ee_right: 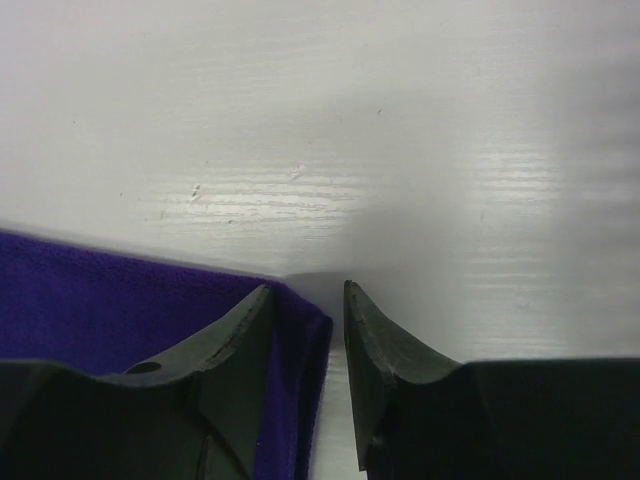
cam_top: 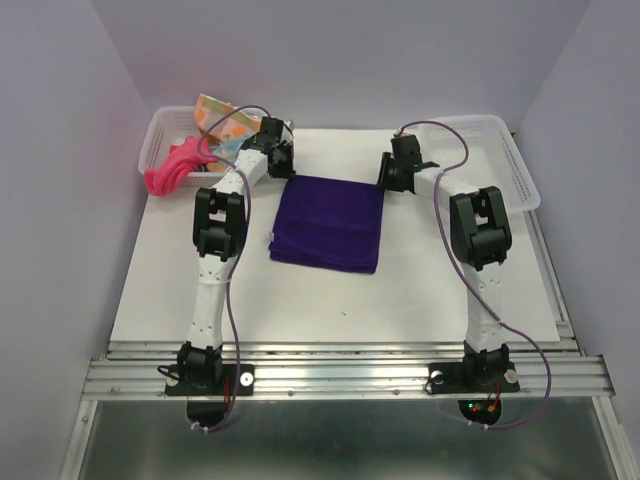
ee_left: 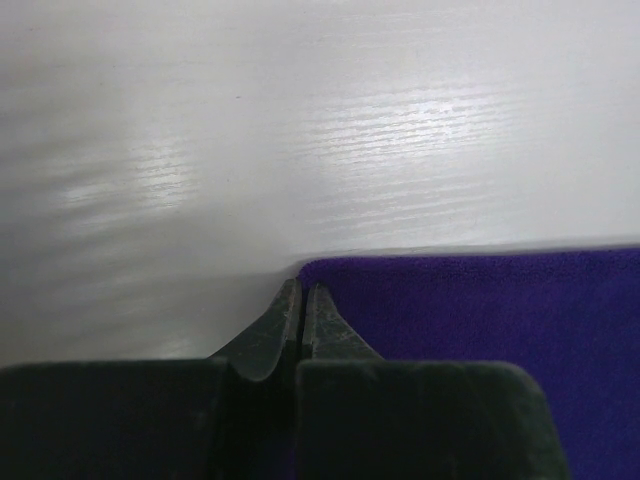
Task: Fold and stack the towels
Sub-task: Fold the towel
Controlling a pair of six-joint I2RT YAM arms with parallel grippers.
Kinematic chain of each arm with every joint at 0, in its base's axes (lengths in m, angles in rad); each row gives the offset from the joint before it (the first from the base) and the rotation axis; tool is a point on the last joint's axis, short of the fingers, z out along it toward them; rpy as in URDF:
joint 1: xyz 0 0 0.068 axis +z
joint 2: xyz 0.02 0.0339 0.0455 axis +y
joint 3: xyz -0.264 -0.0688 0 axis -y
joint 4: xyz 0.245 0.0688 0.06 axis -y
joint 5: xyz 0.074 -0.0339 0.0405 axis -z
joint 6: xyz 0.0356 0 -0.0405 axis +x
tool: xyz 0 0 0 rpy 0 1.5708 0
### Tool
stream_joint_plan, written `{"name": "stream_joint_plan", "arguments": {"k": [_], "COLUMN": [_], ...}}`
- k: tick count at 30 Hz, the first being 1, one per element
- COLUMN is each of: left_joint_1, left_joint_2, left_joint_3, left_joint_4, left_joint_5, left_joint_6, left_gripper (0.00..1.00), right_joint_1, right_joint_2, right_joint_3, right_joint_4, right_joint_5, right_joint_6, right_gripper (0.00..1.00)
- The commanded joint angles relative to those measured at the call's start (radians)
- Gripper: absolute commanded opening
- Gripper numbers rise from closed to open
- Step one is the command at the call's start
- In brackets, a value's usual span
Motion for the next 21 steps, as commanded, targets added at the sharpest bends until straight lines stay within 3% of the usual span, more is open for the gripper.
{"name": "stream_joint_plan", "arguments": {"k": [1, 8, 11, 16, 21], "left_joint_1": [0.012, 0.013, 0.013, 0.013, 0.013], "left_joint_2": [-0.042, -0.057, -0.075, -0.118, -0.258], "left_joint_3": [-0.026, -0.037, -0.052, -0.084, -0.269], "left_joint_4": [-0.009, 0.003, 0.012, 0.028, 0.138], "left_joint_5": [0.010, 0.031, 0.031, 0.056, 0.082], "left_joint_6": [-0.008, -0.009, -0.014, -0.015, -0.024], "left_gripper": [0.00, 0.00, 0.00, 0.00, 0.00], "right_joint_1": [-0.018, -0.018, -0.018, -0.018, -0.018], "right_joint_2": [0.012, -0.022, -0.032, -0.093, -0.206], "right_joint_3": [0.020, -0.029, -0.033, -0.076, -0.176], "right_joint_4": [0.001, 0.032, 0.015, 0.049, 0.101], "right_joint_5": [0.015, -0.143, -0.149, -0.165, -0.206], "right_joint_6": [-0.018, -0.034, -0.021, -0.031, -0.027], "right_gripper": [0.37, 0.15, 0.01, 0.01, 0.01]}}
